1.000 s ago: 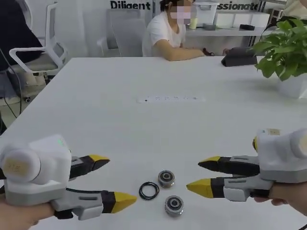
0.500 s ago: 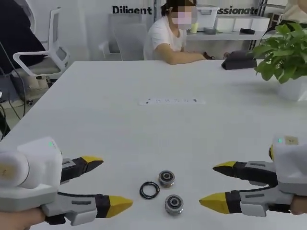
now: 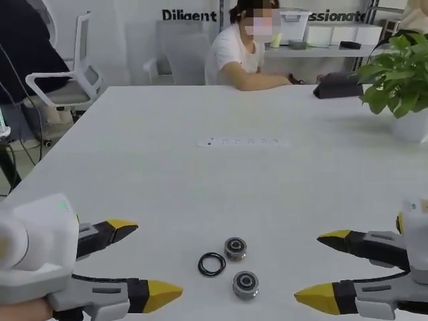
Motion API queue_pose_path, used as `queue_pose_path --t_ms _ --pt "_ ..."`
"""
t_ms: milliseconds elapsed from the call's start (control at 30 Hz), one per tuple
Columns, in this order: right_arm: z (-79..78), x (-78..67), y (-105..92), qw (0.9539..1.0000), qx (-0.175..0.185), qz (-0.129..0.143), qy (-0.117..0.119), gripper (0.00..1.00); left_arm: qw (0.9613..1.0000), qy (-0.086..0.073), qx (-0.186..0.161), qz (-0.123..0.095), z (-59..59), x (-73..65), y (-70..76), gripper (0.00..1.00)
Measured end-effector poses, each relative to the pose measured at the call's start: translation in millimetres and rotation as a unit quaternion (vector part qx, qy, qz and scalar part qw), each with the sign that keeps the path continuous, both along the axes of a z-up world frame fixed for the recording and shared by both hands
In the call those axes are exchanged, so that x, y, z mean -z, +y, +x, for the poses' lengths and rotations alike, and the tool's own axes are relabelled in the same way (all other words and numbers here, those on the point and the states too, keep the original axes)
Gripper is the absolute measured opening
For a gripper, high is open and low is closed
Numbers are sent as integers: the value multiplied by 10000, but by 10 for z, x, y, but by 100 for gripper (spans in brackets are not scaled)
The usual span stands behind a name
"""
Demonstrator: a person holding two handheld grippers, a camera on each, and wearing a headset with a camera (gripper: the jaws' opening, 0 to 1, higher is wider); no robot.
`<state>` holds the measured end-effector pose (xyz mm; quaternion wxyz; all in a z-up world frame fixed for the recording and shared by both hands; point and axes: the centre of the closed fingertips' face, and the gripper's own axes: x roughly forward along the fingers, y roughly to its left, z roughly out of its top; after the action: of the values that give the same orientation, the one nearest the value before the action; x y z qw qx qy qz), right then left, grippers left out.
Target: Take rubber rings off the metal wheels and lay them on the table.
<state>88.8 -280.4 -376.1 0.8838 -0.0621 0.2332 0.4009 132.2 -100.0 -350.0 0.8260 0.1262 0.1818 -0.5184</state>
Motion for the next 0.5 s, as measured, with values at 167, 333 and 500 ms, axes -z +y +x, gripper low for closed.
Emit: queue_pose_path --t_ms 167,333,500 --pt "-11 -36 -27 9999 93 89 -22 73 10000 -7 -64 -16 -22 -14 17 73" --pt "-4 -23 -90 9999 105 2 -57 74 9999 -71 -101 -2 -29 -48 42 74" --pt "-27 -15 -106 9999 134 13 -50 76 9999 -72 -128 2 -41 -51 60 74"
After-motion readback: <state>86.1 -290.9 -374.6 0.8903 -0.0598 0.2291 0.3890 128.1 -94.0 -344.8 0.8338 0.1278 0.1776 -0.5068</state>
